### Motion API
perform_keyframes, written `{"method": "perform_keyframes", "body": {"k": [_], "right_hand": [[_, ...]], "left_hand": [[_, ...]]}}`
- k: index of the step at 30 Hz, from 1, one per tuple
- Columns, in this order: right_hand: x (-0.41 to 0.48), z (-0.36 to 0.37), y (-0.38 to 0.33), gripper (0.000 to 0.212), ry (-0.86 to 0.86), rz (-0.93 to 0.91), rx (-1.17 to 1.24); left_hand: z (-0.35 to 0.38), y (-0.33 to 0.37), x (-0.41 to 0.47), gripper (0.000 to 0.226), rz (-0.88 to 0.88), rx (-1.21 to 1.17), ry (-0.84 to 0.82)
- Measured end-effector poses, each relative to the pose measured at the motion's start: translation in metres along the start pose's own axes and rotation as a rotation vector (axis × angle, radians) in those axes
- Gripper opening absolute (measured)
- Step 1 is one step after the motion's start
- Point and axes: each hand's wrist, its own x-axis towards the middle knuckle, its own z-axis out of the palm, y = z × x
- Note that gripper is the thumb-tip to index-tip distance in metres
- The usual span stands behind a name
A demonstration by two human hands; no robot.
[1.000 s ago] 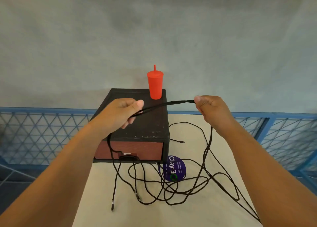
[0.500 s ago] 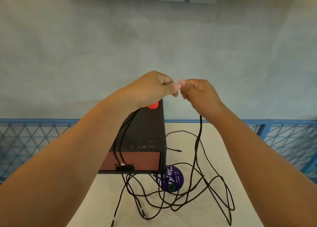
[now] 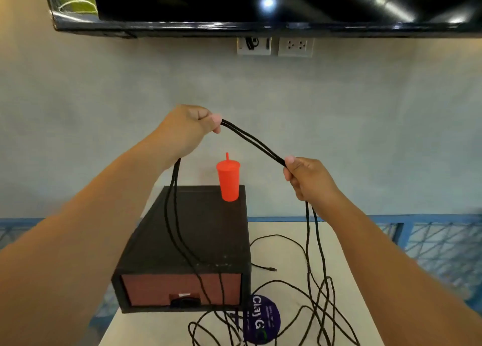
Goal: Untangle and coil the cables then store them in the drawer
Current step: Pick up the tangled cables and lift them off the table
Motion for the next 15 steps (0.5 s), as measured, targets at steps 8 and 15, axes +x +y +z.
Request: {"method": "perform_keyframes", "body": {"k": [8, 15], "right_hand": [[0.007, -0.017, 0.013, 0.044, 0.019, 0.041, -0.114], [0.015, -0.030, 0.022, 0.044, 0.136, 0.013, -0.221]], "left_hand": [[-0.034, -0.042, 0.022, 0.033, -0.118, -0.072, 0.200], [-0.039, -0.072, 0.014, 0.033, -0.231, -0.161, 0.236]]}}
